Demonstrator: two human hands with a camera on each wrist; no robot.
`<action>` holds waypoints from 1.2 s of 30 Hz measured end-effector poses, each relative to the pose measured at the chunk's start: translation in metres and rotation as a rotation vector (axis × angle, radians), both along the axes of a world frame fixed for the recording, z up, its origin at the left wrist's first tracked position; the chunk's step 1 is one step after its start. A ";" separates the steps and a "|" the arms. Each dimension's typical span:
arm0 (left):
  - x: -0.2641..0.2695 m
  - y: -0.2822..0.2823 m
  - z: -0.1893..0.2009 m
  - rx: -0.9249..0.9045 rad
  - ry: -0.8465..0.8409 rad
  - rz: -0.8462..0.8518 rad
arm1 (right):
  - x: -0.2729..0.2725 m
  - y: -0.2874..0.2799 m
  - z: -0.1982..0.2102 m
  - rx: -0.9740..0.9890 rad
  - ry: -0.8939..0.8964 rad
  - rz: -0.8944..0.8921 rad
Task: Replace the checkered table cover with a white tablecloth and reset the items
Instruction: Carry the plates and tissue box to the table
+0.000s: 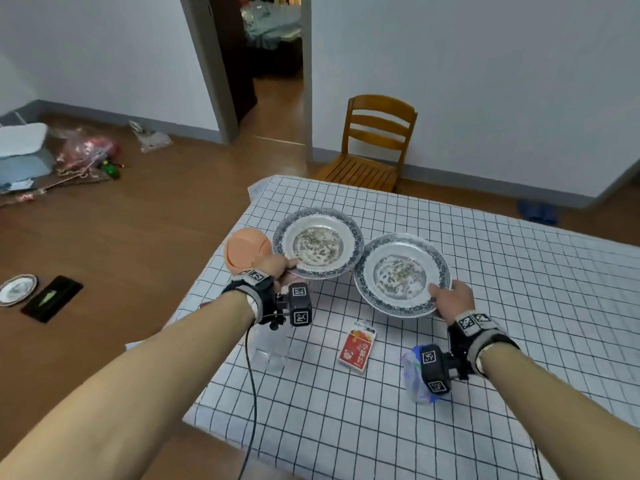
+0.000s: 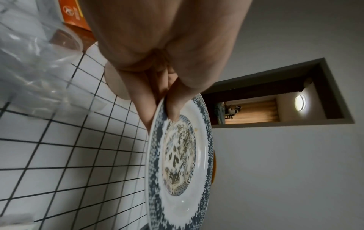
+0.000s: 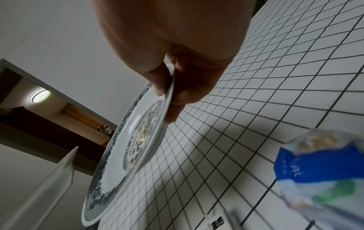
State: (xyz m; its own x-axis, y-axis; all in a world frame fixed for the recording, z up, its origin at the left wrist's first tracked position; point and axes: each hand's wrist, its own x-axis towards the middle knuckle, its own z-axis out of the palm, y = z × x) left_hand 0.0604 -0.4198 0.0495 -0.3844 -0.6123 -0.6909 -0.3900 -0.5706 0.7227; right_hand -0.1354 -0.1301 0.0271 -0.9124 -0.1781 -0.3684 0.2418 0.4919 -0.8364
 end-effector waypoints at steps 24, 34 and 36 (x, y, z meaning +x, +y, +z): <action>0.476 -0.147 0.013 0.058 0.154 0.822 | 0.347 -0.337 0.056 -0.141 0.175 0.373; 0.636 -0.188 -0.003 0.068 0.139 1.345 | 0.495 -0.513 -0.013 0.042 -0.076 0.681; 0.667 -0.195 -0.009 0.054 0.120 1.413 | 0.527 -0.539 -0.022 0.071 -0.094 0.744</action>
State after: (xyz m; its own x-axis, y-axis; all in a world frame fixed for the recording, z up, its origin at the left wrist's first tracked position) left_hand 0.7270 -0.6147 0.0409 0.4624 -0.4987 -0.7332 0.5846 -0.4502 0.6749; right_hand 0.3911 -0.6686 0.0050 -0.5251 -0.7081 -0.4721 -0.1066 0.6050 -0.7890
